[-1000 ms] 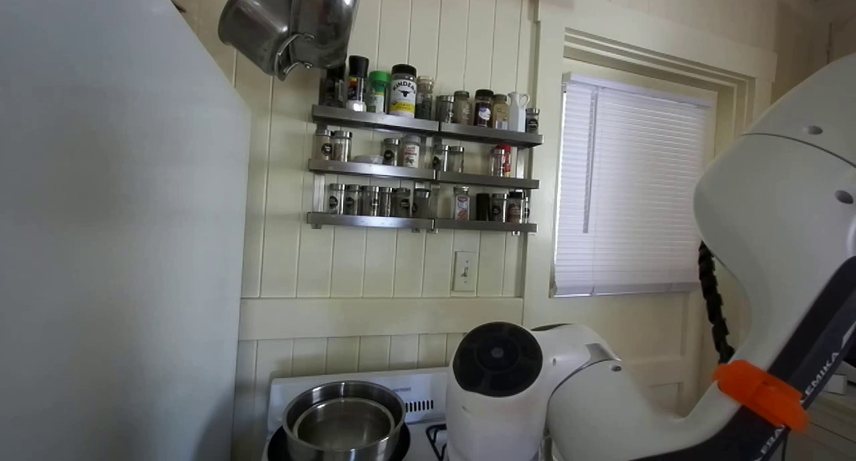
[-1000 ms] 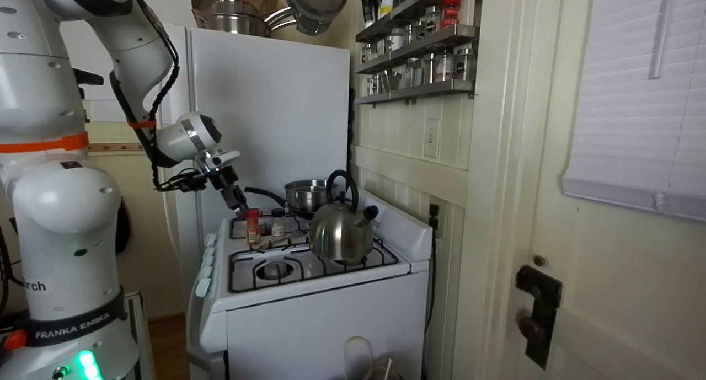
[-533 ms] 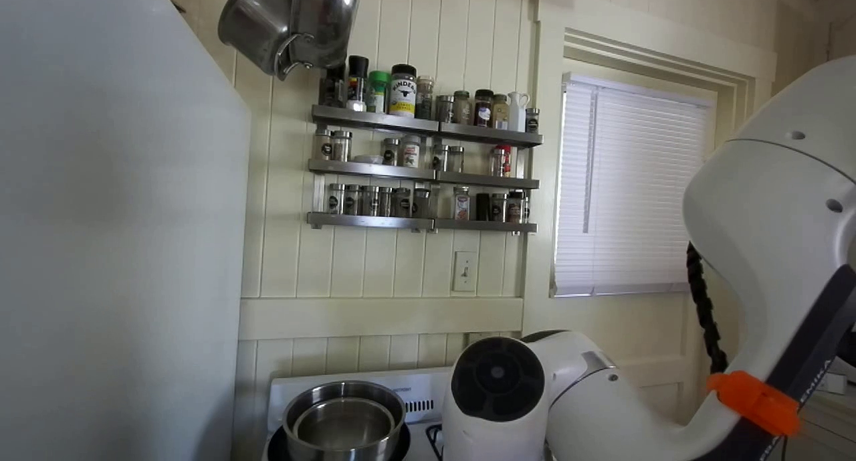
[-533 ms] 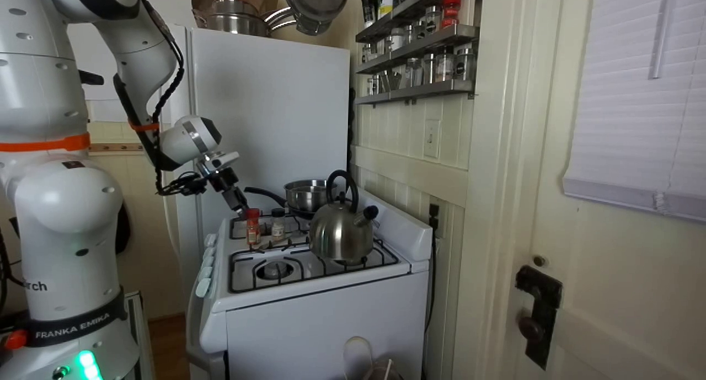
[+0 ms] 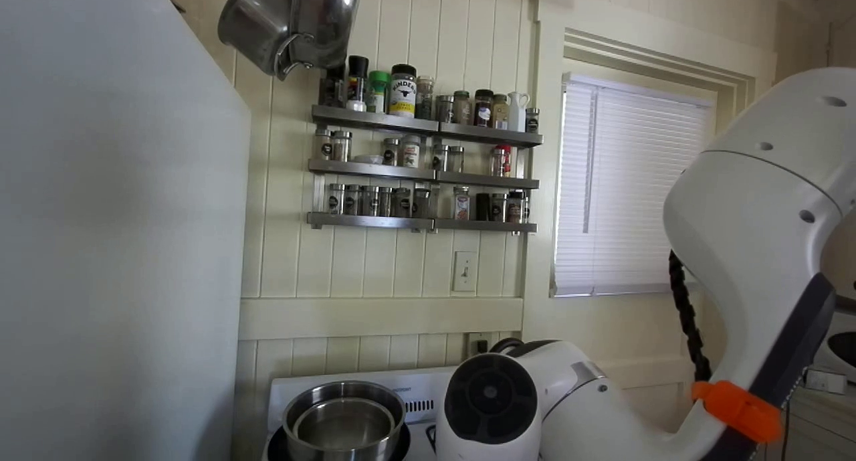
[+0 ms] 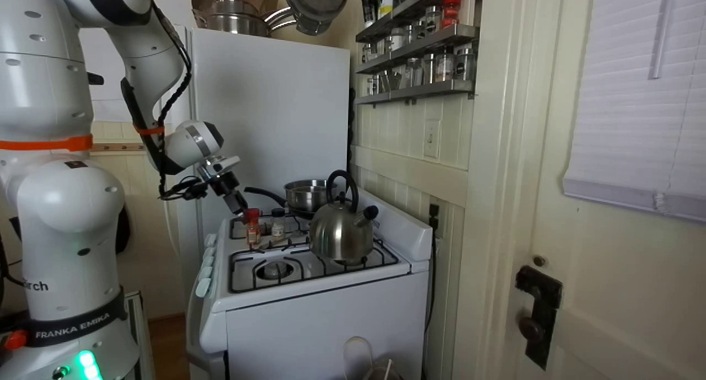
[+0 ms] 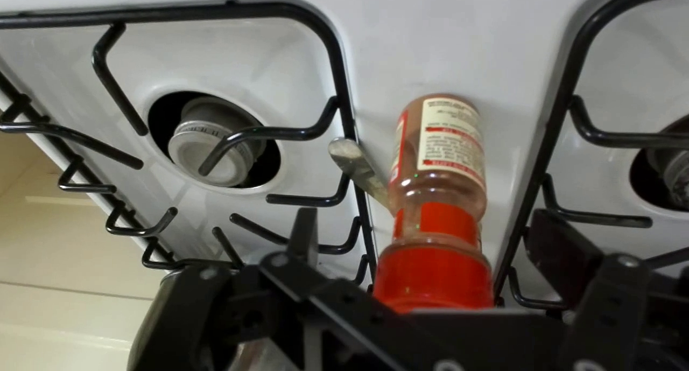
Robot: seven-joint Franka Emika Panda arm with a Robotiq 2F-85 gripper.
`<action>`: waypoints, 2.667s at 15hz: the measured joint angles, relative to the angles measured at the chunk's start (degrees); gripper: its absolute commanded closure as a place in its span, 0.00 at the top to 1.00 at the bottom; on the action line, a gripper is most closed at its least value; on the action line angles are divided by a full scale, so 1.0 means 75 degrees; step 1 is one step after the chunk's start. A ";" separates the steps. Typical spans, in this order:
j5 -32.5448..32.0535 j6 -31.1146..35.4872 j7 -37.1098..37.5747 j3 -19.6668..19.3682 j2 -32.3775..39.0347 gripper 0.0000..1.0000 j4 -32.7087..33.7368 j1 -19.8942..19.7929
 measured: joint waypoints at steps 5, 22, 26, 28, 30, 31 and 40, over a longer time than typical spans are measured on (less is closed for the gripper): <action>-0.0497 -0.0032 0.0399 -0.0128 0.0226 1.00 0.0092 0.0098; -0.0592 -0.0156 0.0634 -0.0324 0.0480 0.73 0.0226 0.0399; -0.0583 -0.0530 0.0726 -0.0321 0.0474 0.73 0.0283 0.0499; -0.0554 -0.0695 0.0750 -0.0318 0.0454 0.64 0.0320 0.0555; -0.0551 -0.0725 0.0798 -0.0315 0.0412 0.54 0.0331 0.0599; -0.0551 -0.0726 0.0825 -0.0312 0.0393 0.49 0.0336 0.0614; -0.0532 -0.0844 0.0969 -0.0301 0.0391 0.21 0.0377 0.0645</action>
